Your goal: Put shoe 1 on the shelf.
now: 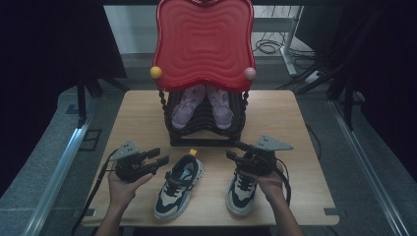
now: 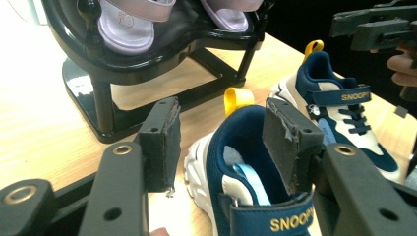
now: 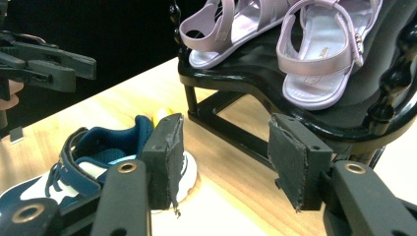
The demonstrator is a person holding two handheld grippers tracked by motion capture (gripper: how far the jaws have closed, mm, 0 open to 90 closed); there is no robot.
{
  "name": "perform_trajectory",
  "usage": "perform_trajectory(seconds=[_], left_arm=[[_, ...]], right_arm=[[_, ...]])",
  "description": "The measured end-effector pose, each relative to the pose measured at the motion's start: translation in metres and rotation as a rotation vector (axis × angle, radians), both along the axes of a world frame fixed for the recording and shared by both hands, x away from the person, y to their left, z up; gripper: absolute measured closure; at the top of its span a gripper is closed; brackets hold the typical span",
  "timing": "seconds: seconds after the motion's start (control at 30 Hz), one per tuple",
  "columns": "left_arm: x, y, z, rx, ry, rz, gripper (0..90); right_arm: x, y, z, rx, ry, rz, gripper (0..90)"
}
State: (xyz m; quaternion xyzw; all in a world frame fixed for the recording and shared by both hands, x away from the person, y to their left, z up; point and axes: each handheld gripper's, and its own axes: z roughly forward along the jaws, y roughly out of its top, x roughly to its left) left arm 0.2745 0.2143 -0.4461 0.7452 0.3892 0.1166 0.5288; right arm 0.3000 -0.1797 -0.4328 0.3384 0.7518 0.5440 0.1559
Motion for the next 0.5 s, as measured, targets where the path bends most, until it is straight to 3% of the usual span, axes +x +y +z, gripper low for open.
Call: perform_trajectory(seconds=[0.2, 0.3, 0.33, 0.5], left_arm=[[-0.006, 0.0034, -0.0032, 0.007, 0.017, -0.018, 56.2], [-0.0079, 0.0018, -0.0059, 0.03, 0.024, -0.029, 72.5], [-0.0081, -0.0007, -0.0068, 0.055, 0.026, -0.031, 77.9], [-0.0081, -0.0042, -0.008, 0.066, 0.038, -0.068, 89.6]], right_arm=[[-0.0033, 0.0004, -0.0023, -0.003, 0.015, 0.009, 46.3], [-0.0046, 0.0001, -0.0035, -0.003, 0.017, 0.016, 45.8], [-0.0052, -0.0003, -0.0039, -0.001, 0.021, 0.017, 45.7], [-0.0078, -0.0019, -0.0053, -0.009, 0.02, 0.016, 45.4]])
